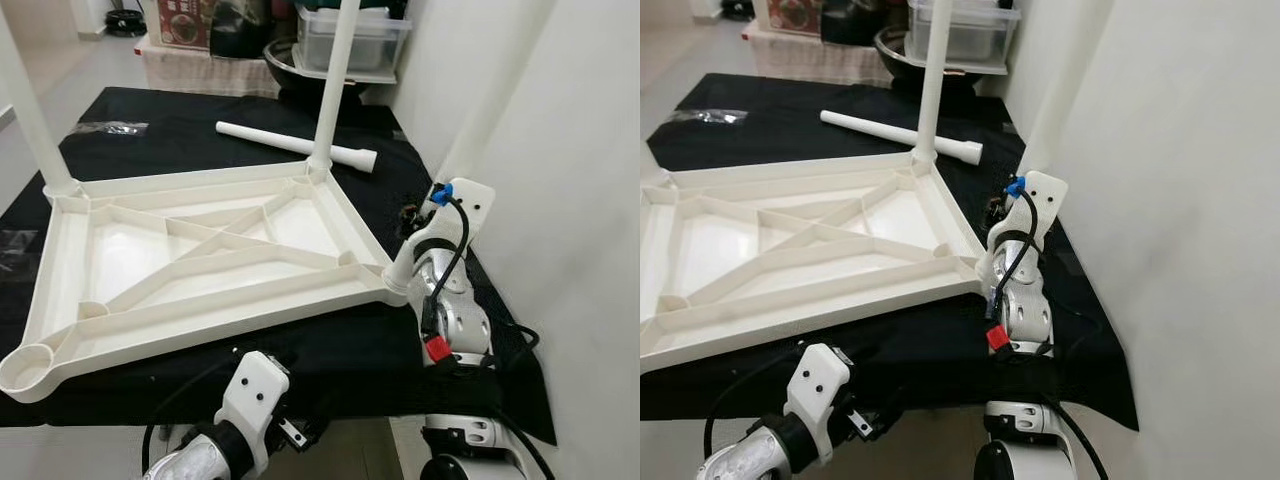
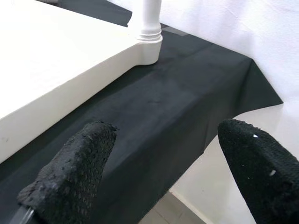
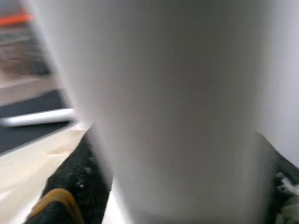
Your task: Building children table
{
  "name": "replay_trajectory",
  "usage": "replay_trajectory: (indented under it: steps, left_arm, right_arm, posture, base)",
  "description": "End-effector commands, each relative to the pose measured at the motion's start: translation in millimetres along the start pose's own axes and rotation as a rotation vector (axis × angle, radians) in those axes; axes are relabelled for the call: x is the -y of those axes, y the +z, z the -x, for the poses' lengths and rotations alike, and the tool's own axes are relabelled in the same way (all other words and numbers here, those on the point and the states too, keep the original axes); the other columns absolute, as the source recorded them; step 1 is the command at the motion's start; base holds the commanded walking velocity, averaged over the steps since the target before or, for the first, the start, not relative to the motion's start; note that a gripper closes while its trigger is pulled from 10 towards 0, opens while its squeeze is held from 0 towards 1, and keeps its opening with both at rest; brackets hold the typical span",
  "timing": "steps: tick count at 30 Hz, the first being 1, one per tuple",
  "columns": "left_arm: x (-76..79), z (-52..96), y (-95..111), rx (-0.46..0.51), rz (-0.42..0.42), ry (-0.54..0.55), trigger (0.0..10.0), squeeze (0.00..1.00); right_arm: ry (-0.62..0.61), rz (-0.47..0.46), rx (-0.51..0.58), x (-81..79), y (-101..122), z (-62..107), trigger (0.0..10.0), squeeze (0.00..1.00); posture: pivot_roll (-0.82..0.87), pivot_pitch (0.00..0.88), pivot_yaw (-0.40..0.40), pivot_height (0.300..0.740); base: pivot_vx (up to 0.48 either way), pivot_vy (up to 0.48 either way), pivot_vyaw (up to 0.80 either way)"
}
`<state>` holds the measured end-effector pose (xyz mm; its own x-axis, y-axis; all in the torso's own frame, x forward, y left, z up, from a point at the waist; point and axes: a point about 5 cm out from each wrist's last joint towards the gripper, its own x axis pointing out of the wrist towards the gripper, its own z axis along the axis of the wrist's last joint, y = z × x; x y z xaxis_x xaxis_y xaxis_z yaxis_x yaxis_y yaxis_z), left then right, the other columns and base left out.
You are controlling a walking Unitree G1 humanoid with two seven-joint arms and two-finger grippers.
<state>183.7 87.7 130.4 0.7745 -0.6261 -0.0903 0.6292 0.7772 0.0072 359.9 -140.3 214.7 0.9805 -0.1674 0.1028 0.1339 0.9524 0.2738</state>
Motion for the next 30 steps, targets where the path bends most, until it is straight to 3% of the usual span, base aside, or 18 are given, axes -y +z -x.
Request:
replay_trajectory:
  steps: [1, 2, 4, 5, 7, 8, 9, 11, 12, 14, 15, 18, 23, 24, 28, 30]
  left_arm:
    - [1.1, 0.2, -5.8, -0.029, 0.016, -0.010, 10.0, 0.00]
    - [1.1, 0.2, -5.8, -0.029, 0.016, -0.010, 10.0, 0.00]
    - [1.1, -0.6, -5.7, -0.028, 0.019, -0.013, 10.0, 0.00]
    - [1.1, -0.6, -5.7, -0.028, 0.019, -0.013, 10.0, 0.00]
    - [1.3, -1.4, -5.5, -0.027, 0.020, -0.016, 10.0, 0.00]
    - [1.3, -1.4, -5.5, -0.027, 0.020, -0.016, 10.0, 0.00]
    - [1.5, -1.7, -5.4, -0.026, 0.020, -0.017, 10.0, 0.00]
    - [1.7, -1.8, -5.1, -0.025, 0.019, -0.017, 10.0, 0.00]
    - [1.7, -1.8, -5.1, -0.025, 0.019, -0.017, 10.0, 0.00]
    - [1.9, -1.5, -5.0, -0.025, 0.019, -0.017, 10.0, 0.00]
    - [1.9, -1.5, -5.0, -0.025, 0.019, -0.017, 10.0, 0.00]
    - [2.3, -1.2, -4.8, -0.025, 0.019, -0.017, 10.0, 0.00]
    - [2.4, -0.9, -4.8, -0.025, 0.020, -0.018, 10.0, 0.00]
    - [2.6, -0.8, -4.6, -0.025, 0.019, -0.017, 10.0, 0.00]
    - [2.8, -0.7, -4.3, -0.025, 0.019, -0.016, 10.0, 0.00]
    - [3.0, -0.2, -4.1, -0.024, 0.019, -0.012, 10.0, 0.00]
  right_arm:
    - [0.115, -0.038, 0.025, 1.3, 5.9, -6.7, 10.0, 0.00]
    - [0.115, -0.038, 0.025, 1.3, 5.9, -6.7, 10.0, 0.00]
    - [0.388, -0.106, 0.010, 6.5, 10.2, -12.8, 10.0, 0.00]
    - [0.388, -0.106, 0.010, 6.5, 10.2, -12.8, 10.0, 0.00]
    - [0.748, -0.158, -0.095, 10.2, 6.0, -2.1, 10.0, 0.00]
    - [0.748, -0.158, -0.095, 10.2, 6.0, -2.1, 10.0, 0.00]
    - [0.959, -0.174, -0.167, 11.5, 5.0, 10.9, 10.0, 0.00]
    - [1.216, -0.166, -0.253, 12.3, 4.6, 30.7, 10.0, 0.00]
    - [1.216, -0.166, -0.253, 12.3, 4.6, 30.7, 10.0, 0.00]
    - [1.360, -0.143, -0.280, 9.6, 6.5, 40.4, 10.0, 0.00]
    - [1.360, -0.143, -0.280, 9.6, 6.5, 40.4, 10.0, 0.00]
    - [1.522, -0.167, -0.293, 1.2, 11.7, 44.8, 10.0, 0.00]
    - [1.603, -0.139, -0.310, -16.1, 6.0, 40.5, 10.0, 0.00]
    - [1.608, -0.140, -0.299, -25.1, 3.4, 36.4, 0.0, 0.00]
    - [1.558, -0.116, -0.284, -34.0, -1.0, 29.5, 0.0, 0.00]
    - [1.469, -0.093, -0.259, -43.1, -5.7, 23.5, 0.0, 0.00]
  posture:
    - [0.13, 0.095, -0.118, 0.740]
    - [0.13, 0.095, -0.118, 0.740]
    - [0.13, 0.093, -0.115, 0.740]
    - [0.13, 0.093, -0.115, 0.740]
    - [0.13, 0.095, -0.118, 0.740]
    - [0.13, 0.095, -0.118, 0.740]
    - [0.13, 0.093, -0.122, 0.740]
    - [0.13, 0.096, -0.121, 0.740]
    - [0.13, 0.096, -0.121, 0.740]
    - [0.14, 0.099, -0.121, 0.740]
    - [0.14, 0.099, -0.121, 0.740]
    - [0.14, 0.100, -0.122, 0.740]
    - [0.14, 0.101, -0.124, 0.740]
    - [0.14, 0.102, -0.127, 0.740]
    - [0.15, 0.101, -0.128, 0.740]
    - [0.15, 0.103, -0.129, 0.740]
  base:
    - [0.000, 0.000, 0.00]
    - [0.000, 0.000, 0.00]
    - [0.000, 0.000, 0.00]
    - [0.000, 0.000, 0.00]
    - [0.000, 0.000, 0.00]
    - [0.000, 0.000, 0.00]
    - [0.000, 0.000, 0.00]
    - [0.000, 0.000, 0.00]
    - [0.000, 0.000, 0.00]
    - [0.000, 0.000, 0.00]
    - [0.000, 0.000, 0.00]
    - [0.000, 0.000, 0.00]
    - [0.000, 0.000, 0.00]
    - [0.000, 0.000, 0.00]
    - [0.000, 0.000, 0.00]
    - [0.000, 0.000, 0.00]
